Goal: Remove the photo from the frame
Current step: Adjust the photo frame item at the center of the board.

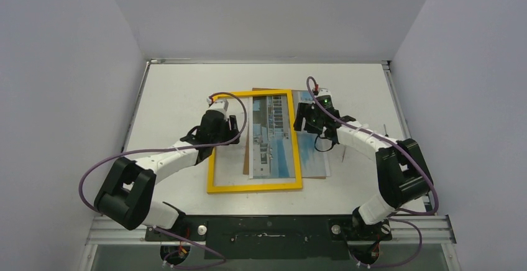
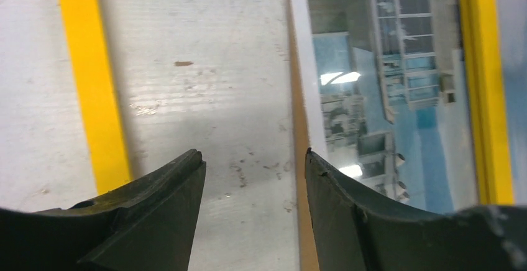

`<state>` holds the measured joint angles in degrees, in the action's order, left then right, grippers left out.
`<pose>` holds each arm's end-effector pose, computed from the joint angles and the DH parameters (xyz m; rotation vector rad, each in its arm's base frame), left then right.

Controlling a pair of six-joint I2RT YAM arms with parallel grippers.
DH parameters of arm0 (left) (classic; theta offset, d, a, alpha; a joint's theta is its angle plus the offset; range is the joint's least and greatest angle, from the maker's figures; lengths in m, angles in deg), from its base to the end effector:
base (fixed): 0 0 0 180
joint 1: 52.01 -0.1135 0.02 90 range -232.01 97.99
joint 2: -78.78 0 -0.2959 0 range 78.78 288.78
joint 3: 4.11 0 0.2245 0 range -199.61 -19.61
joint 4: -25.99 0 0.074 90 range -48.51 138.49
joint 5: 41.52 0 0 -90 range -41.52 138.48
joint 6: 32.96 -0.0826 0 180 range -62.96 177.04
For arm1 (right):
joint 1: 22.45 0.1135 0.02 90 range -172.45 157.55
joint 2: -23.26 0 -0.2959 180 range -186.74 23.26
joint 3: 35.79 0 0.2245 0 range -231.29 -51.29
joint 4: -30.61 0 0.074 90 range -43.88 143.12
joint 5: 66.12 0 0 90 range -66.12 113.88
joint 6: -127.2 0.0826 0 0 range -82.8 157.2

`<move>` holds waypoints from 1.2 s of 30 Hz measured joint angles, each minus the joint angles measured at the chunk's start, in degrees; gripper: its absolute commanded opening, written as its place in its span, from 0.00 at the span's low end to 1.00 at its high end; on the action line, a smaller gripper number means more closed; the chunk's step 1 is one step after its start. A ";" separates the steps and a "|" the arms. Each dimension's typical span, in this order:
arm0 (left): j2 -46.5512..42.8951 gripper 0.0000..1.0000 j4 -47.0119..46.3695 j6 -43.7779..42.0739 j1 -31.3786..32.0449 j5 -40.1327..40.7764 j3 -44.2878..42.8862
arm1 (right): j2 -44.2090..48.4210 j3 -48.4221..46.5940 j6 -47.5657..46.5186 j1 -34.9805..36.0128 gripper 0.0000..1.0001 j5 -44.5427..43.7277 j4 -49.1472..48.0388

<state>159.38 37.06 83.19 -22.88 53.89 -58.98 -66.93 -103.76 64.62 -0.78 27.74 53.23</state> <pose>0.2650 -0.1388 0.2144 0.0053 2.2436 -0.4272 0.3137 0.1306 0.2142 0.0870 2.4051 0.4895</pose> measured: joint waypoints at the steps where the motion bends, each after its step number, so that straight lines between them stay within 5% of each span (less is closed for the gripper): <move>1: 0.09 0.56 0.70 0.15 -0.13 1.42 0.00 | 0.00 0.33 0.00 0.63 0.71 0.00 0.35; 5: 0.55 0.56 3.98 0.59 -0.74 5.62 0.00 | -0.17 0.68 -0.07 2.86 0.59 -0.59 1.64; 15: -0.24 0.56 6.45 1.57 -0.85 11.78 0.00 | -7.13 -4.22 -0.11 8.83 0.55 -6.49 4.57; 28: -0.46 0.55 8.63 2.86 -1.18 16.35 0.00 | -10.97 -7.96 0.90 11.39 0.28 -11.02 7.13; 36: -1.22 0.55 8.96 3.41 -1.18 17.55 0.00 | -11.85 -9.53 2.95 11.43 0.20 -12.09 7.65</move>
<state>158.15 46.02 86.60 -24.06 71.44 -58.98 -78.78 -113.29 67.57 10.66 15.65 60.88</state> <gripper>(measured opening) 0.551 0.261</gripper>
